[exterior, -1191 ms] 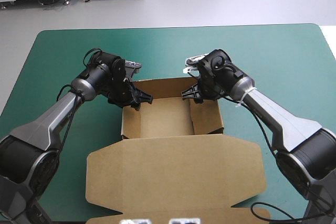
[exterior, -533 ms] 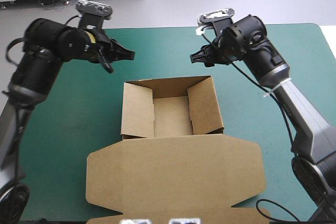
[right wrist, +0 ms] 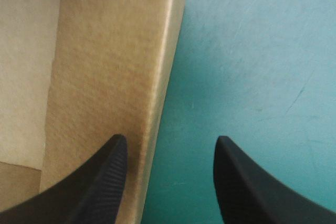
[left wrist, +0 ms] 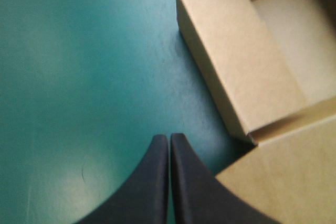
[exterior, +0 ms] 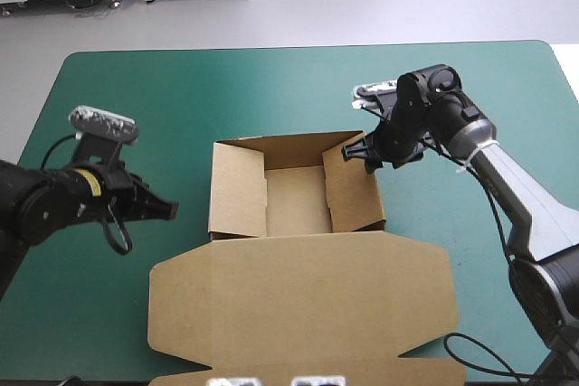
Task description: Fold the box
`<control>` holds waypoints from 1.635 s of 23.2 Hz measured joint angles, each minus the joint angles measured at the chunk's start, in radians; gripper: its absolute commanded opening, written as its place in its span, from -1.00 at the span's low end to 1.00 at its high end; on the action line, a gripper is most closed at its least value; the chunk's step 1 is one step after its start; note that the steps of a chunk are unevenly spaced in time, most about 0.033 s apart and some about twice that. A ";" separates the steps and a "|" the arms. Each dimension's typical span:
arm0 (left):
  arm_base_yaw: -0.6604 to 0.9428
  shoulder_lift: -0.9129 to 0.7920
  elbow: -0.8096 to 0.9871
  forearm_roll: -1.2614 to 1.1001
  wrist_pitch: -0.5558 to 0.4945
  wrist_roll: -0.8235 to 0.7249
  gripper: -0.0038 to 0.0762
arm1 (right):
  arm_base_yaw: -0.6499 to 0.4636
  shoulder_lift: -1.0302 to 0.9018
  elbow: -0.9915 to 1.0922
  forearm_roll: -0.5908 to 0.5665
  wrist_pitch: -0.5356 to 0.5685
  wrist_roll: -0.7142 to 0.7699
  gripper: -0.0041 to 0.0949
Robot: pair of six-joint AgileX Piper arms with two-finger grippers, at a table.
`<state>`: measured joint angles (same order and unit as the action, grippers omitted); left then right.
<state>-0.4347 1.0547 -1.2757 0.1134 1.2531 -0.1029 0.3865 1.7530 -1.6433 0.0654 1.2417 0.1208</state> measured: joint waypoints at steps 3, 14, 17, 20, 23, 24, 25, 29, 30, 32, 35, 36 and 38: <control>0.000 -0.089 0.147 0.000 -0.020 -0.026 -0.93 | 0.000 0.000 0.069 0.043 -0.032 -0.024 0.02; 0.000 -0.496 0.676 -0.015 -0.085 -0.130 -0.93 | -0.010 0.036 0.130 0.108 -0.105 -0.073 -0.95; 0.000 -0.582 0.769 -0.055 -0.092 -0.134 -0.93 | -0.022 0.045 0.096 0.058 -0.083 -0.033 -0.95; 0.000 -0.630 0.784 -0.087 -0.101 -0.134 -0.93 | -0.110 0.055 0.039 -0.065 -0.027 -0.033 -0.95; 0.000 -0.651 0.784 -0.089 -0.112 -0.134 -0.93 | -0.272 0.023 0.023 -0.110 -0.016 -0.049 -0.95; 0.000 -0.651 0.784 -0.089 -0.112 -0.134 -0.93 | -0.309 0.018 0.022 -0.111 -0.016 -0.056 -0.95; 0.000 -0.651 0.784 -0.089 -0.112 -0.134 -0.93 | -0.348 0.013 0.022 -0.113 -0.016 -0.060 -0.95; 0.000 -0.652 0.784 -0.089 -0.112 -0.134 -0.93 | -0.514 0.009 0.022 -0.113 -0.017 -0.088 -0.95; 0.000 -0.652 0.784 -0.089 -0.112 -0.134 -0.93 | -0.580 0.009 0.022 -0.113 -0.018 -0.121 -0.95; 0.000 -0.652 0.784 -0.089 -0.112 -0.134 -0.93 | -0.661 0.009 0.022 -0.113 -0.019 -0.133 -0.95; 0.000 -0.652 0.784 -0.089 -0.112 -0.134 -0.93 | -0.780 0.012 0.022 -0.110 -0.021 -0.145 -0.95; 0.000 -0.652 0.784 -0.089 -0.112 -0.134 -0.93 | -0.811 0.017 0.022 -0.109 -0.021 -0.146 -0.95; 0.000 -0.652 0.784 -0.090 -0.112 -0.134 -0.93 | -0.879 0.030 0.022 -0.109 -0.021 -0.146 -0.95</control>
<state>-0.4347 0.4022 -0.4913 0.0230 1.1410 -0.2367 -0.4927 1.7828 -1.6213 -0.0432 1.2206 -0.0255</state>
